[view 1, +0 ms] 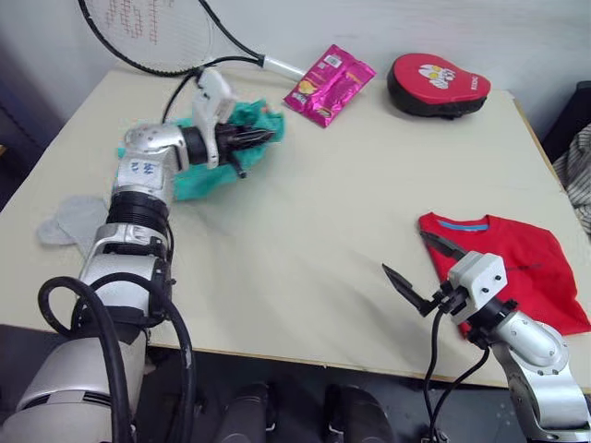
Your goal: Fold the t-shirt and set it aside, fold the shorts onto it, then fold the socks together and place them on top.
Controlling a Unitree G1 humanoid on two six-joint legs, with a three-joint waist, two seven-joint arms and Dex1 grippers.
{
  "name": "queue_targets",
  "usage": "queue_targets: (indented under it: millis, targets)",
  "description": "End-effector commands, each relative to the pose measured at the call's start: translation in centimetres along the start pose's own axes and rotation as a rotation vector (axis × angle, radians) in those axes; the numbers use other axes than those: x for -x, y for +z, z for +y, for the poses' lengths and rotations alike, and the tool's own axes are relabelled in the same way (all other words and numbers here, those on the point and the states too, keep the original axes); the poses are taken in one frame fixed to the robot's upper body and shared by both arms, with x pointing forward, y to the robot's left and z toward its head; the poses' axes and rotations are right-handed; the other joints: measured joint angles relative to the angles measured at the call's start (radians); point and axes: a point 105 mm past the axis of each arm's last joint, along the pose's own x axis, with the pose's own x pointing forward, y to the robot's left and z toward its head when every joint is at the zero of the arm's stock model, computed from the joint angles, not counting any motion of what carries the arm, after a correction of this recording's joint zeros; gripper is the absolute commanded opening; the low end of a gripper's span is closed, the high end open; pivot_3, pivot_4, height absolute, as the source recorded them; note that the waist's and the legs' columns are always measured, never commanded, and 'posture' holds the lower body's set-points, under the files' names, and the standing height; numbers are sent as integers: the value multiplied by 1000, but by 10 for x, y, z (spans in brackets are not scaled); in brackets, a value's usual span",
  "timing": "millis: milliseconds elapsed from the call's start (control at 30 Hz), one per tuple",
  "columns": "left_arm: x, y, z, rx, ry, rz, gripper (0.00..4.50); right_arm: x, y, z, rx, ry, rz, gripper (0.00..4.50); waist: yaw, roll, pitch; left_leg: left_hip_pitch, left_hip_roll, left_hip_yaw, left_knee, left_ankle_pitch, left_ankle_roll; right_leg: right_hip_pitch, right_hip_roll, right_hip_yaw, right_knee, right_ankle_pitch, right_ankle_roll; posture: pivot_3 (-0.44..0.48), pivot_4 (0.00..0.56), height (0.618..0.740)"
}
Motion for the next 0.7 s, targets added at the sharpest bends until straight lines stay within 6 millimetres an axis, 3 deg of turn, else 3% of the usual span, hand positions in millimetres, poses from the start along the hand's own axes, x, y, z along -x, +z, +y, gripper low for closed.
queue_targets:
  millis: [33, 133, 233, 333, 467, 633, 700]
  targets:
    - [-21, 6, -54, 17, -265, -32, 4, 1, 16, -14, 58, -30, -35, 4500, -10, 0, 0, 0, 0, 0, 0, 0, 0, 0, 0, 0, 1, 0, 0, 0, 150, 740]
    - [-41, 0, -98, 69, -399, -53, 4, 1, 16, -18, 68, -25, -24, 4500, -15, 1, 0, 0, 1, -1, 1, 1, -1, 0, 0, 3, 2, 0, 0, 0, 150, 740]
    - [-62, -24, -134, 82, -480, -12, 4, 6, 15, -22, 75, -32, 0, 4500, -13, 1, 1, 0, 2, -3, 7, 2, -1, 1, -1, 3, 3, 0, -1, 0, 150, 740]
    - [-76, -42, -157, 110, -503, 20, 4, 12, 13, -23, 73, -29, 25, 4500, -9, 2, 0, 0, 2, -4, 9, -1, 1, 2, -4, 4, 2, 0, -1, 0, 150, 740]
    - [-74, -48, -167, 112, -517, 6, 1129, 18, 11, -18, 82, -11, 47, 4500, -7, 2, 0, 0, 3, -4, 9, -2, 0, 2, -4, 4, 2, 0, -1, 0, 150, 740]
    - [-47, -57, -157, 113, -539, 10, 2660, 32, 14, -19, 126, 45, 78, 4500, -4, 4, 0, 0, 3, -4, 9, -2, 0, 2, -4, 4, 1, 0, -1, 0, 150, 740]
    - [-31, -48, -157, 78, -590, -51, 3276, 34, 21, -16, 78, 107, 62, 4500, -5, 5, 0, 0, 4, -4, 9, -2, 0, 2, -4, 3, 1, 0, -1, 0, 150, 740]
